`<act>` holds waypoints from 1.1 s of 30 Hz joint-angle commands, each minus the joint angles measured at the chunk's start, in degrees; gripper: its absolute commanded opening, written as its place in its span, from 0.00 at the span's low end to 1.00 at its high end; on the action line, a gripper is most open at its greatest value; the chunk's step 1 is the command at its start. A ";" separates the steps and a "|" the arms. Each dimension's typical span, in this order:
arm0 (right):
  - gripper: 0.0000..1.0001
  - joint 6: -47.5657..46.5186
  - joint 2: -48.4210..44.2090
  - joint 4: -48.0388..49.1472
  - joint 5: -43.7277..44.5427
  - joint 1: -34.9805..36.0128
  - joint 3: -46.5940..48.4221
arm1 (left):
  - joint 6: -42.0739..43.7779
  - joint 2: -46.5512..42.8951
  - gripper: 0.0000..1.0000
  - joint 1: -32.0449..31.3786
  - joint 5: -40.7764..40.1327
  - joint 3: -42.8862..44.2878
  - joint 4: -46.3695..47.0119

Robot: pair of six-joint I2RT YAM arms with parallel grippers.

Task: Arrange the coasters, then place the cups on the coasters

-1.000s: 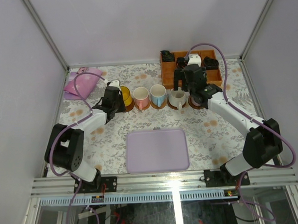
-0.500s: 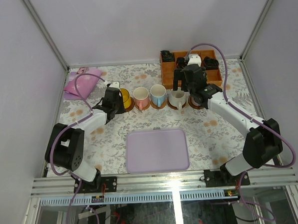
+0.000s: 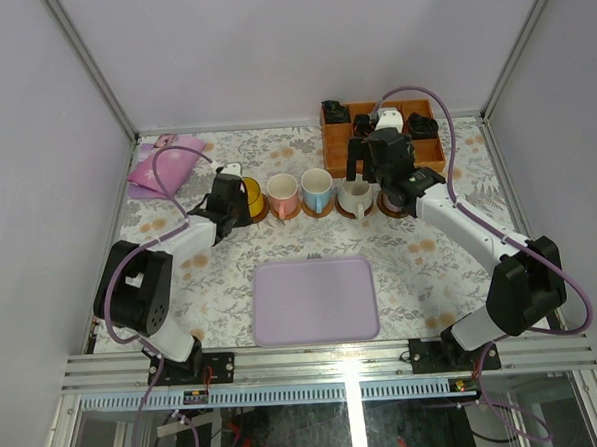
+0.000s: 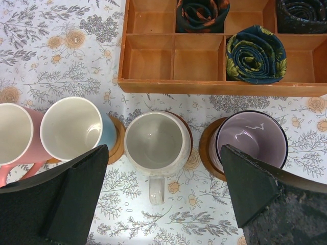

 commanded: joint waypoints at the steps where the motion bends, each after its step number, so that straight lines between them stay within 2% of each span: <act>1: 0.98 0.57 -0.19 2.31 -0.47 -0.37 1.33 | 0.22 0.83 0.04 0.45 -0.08 2.44 1.21; 8: 0.98 0.80 0.27 2.53 -1.22 -0.31 1.54 | 1.11 -0.17 0.24 0.44 -0.53 4.65 -4.02; 10: 0.98 0.82 0.37 2.71 -1.46 -0.36 1.58 | 1.09 -0.54 0.32 0.45 -0.50 4.84 -4.88; 12: 0.98 0.81 0.45 2.82 -1.76 -0.36 1.53 | 0.98 -0.90 0.46 0.47 -0.26 5.02 -5.36; 15: 0.98 0.94 0.64 2.86 -2.12 -0.32 1.44 | 0.98 -1.48 0.58 0.45 -0.25 5.18 -5.60; 22: 0.98 1.07 0.52 3.27 -2.29 -0.34 1.07 | 0.81 -3.21 0.66 0.44 -0.89 5.55 -6.73; 29: 0.98 0.69 -0.14 3.42 -1.35 -0.30 0.95 | 0.74 -5.88 0.69 0.41 -2.08 5.49 -9.98; 33: 0.98 -0.25 -1.07 3.26 1.36 -0.40 1.11 | 0.16 -9.06 0.72 0.44 -3.49 5.33 -11.92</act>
